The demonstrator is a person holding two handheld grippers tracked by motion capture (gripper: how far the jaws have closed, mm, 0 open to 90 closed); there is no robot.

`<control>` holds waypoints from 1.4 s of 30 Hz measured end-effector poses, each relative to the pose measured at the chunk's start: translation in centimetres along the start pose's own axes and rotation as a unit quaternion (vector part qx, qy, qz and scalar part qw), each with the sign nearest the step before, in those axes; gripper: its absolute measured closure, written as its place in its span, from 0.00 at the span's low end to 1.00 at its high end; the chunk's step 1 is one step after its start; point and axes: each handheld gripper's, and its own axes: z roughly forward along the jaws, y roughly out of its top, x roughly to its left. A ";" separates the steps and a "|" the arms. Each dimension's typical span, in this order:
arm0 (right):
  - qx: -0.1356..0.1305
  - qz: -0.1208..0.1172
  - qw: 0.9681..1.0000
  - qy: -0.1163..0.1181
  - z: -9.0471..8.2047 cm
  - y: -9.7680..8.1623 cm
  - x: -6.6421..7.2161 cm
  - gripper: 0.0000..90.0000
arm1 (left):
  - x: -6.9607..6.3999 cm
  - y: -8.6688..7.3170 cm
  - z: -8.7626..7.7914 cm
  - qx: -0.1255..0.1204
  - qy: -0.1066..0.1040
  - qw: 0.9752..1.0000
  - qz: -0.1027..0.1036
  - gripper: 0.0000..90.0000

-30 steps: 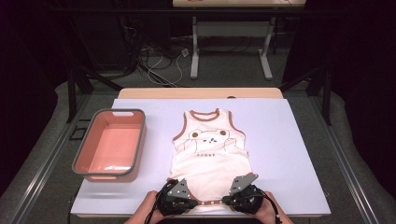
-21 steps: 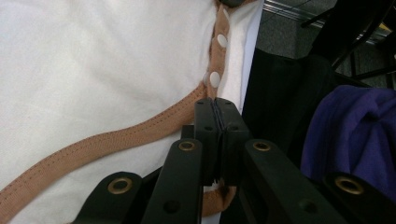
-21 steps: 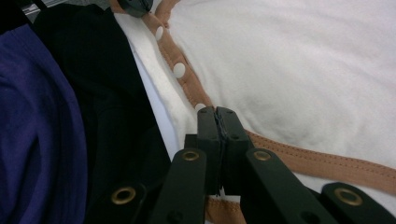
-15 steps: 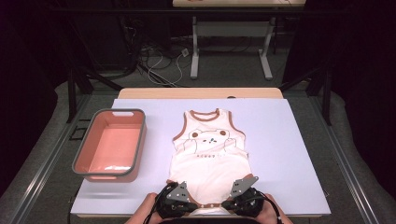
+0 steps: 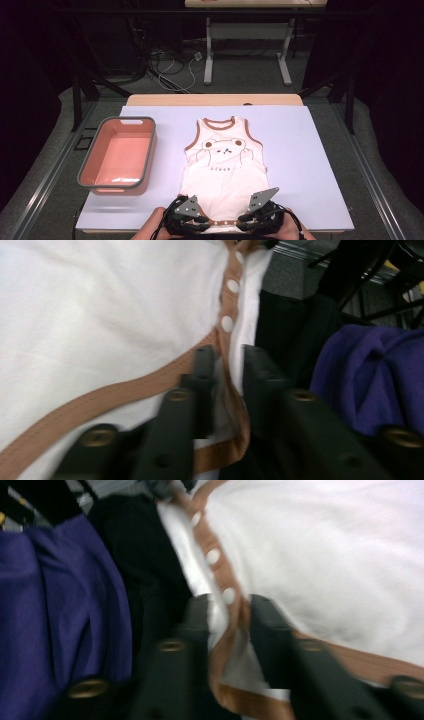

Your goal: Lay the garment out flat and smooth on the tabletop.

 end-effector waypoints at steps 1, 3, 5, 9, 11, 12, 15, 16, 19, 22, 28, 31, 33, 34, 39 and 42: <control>-0.009 0.007 1.000 -0.007 -0.3 0.0 -0.2 0.67 | 0.2 0.1 -0.3 -0.005 0.010 1.000 -0.007 0.66; -0.030 0.018 0.999 -0.023 -1.0 0.0 -0.8 0.61 | 0.6 0.1 -0.8 -0.014 0.033 0.999 -0.025 0.54; -0.045 0.031 0.998 -0.042 -1.7 -0.1 -1.5 0.58 | 1.1 0.0 -1.2 -0.026 0.060 0.997 -0.045 0.47; -0.075 0.060 0.990 -0.102 -2.7 -0.4 -3.1 0.58 | 2.9 -0.4 -1.9 -0.039 0.121 0.988 -0.086 0.42; -0.078 0.072 0.986 -0.129 -3.2 -0.4 -3.9 0.59 | 3.9 -0.5 -2.2 -0.042 0.152 0.982 -0.105 0.42; -0.081 0.078 0.983 -0.146 -3.4 -0.4 -4.4 0.59 | 4.3 -0.5 -2.3 -0.044 0.160 0.980 -0.112 0.42; -0.083 0.088 0.975 -0.184 -3.6 -0.3 -5.6 0.60 | 5.4 -0.5 -2.4 -0.048 0.192 0.971 -0.136 0.43; -0.084 0.092 0.973 -0.194 -3.6 -0.3 -5.9 0.60 | 5.8 -0.5 -2.4 -0.049 0.208 0.967 -0.141 0.43; -0.080 0.100 0.968 -0.215 -3.6 0.1 -7.0 0.61 | 6.7 -0.4 -2.4 -0.052 0.225 0.960 -0.159 0.43; -0.078 0.106 0.962 -0.238 -3.7 0.2 -7.7 0.63 | 7.7 -0.2 -2.6 -0.047 0.243 0.953 -0.176 0.45; -0.069 0.115 0.957 -0.258 -3.4 0.4 -9.2 0.64 | 10.0 0.6 -2.2 -0.037 0.278 0.936 -0.214 0.57; -0.071 0.117 0.954 -0.268 -3.1 0.5 -9.7 0.64 | 11.3 1.1 -1.7 -0.041 0.291 0.928 -0.230 0.60; -0.070 0.118 0.953 -0.270 -3.0 0.6 -10.0 0.64 | 12.0 1.6 -1.4 -0.043 0.300 0.924 -0.234 0.62; -0.065 0.115 0.954 -0.269 -3.0 0.6 -10.1 0.63 | 12.4 1.9 -1.3 -0.041 0.306 0.922 -0.234 0.63; -0.068 0.117 0.953 -0.272 -3.0 0.8 -10.6 0.62 | 14.6 2.7 -0.7 -0.041 0.328 0.910 -0.252 0.68; -0.072 0.118 0.953 -0.271 -3.0 0.9 -10.7 0.60 | 15.7 2.8 -0.3 -0.029 0.339 0.905 -0.256 0.68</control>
